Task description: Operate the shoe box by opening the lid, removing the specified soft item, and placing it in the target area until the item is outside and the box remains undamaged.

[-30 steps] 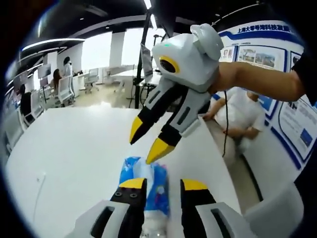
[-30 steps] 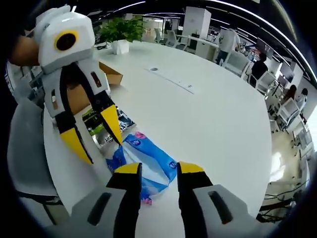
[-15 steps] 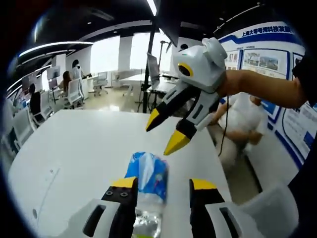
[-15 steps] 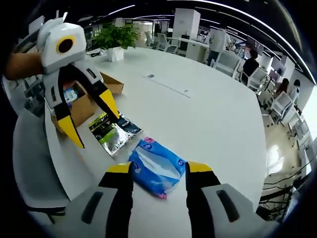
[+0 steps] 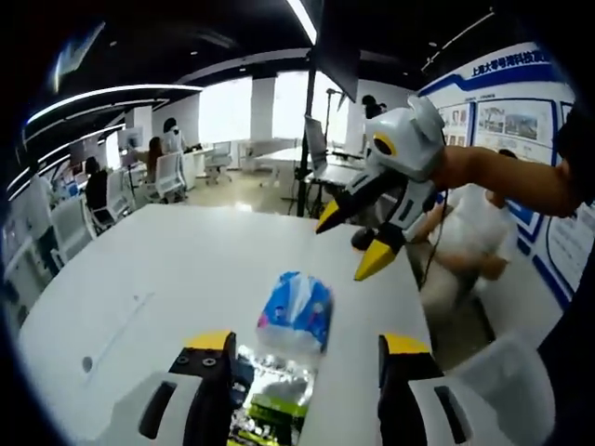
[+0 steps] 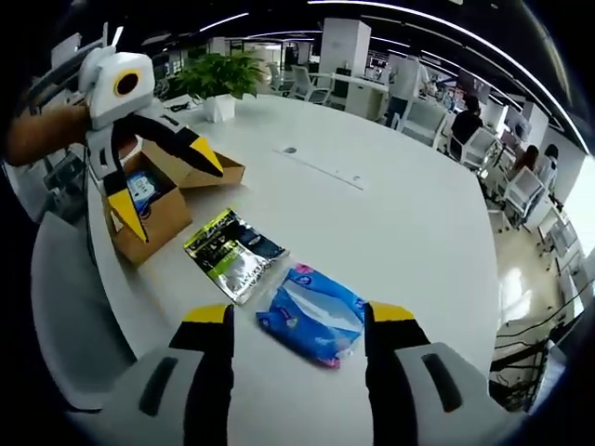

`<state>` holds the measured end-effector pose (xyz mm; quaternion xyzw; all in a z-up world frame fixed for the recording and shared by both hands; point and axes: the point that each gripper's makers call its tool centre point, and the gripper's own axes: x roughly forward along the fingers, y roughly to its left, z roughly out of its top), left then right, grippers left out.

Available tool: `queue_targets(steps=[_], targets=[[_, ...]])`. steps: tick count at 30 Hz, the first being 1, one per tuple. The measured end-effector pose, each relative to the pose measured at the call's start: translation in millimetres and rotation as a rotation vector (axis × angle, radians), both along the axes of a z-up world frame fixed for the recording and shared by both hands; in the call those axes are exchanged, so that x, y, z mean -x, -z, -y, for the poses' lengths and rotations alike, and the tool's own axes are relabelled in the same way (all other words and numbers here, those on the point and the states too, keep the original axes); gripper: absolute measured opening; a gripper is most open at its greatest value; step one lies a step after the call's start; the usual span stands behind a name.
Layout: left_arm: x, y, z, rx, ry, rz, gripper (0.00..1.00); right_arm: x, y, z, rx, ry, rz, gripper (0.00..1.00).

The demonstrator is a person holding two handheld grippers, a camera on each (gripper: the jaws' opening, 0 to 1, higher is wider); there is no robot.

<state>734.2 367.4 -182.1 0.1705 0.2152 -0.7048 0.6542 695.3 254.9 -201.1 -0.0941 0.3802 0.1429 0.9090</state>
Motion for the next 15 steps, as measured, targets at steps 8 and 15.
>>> queue_targets(steps=[8, 15], targets=[[-5.4, -18.8, -32, 0.046, -0.083, -0.018, 0.75, 5, -6.6, -18, -0.02, 0.023, 0.007, 0.65], [-9.5, -21.3, -63, 0.057, -0.146, -0.015, 0.84, 7, -13.3, -44, -0.042, 0.054, 0.016, 0.77]])
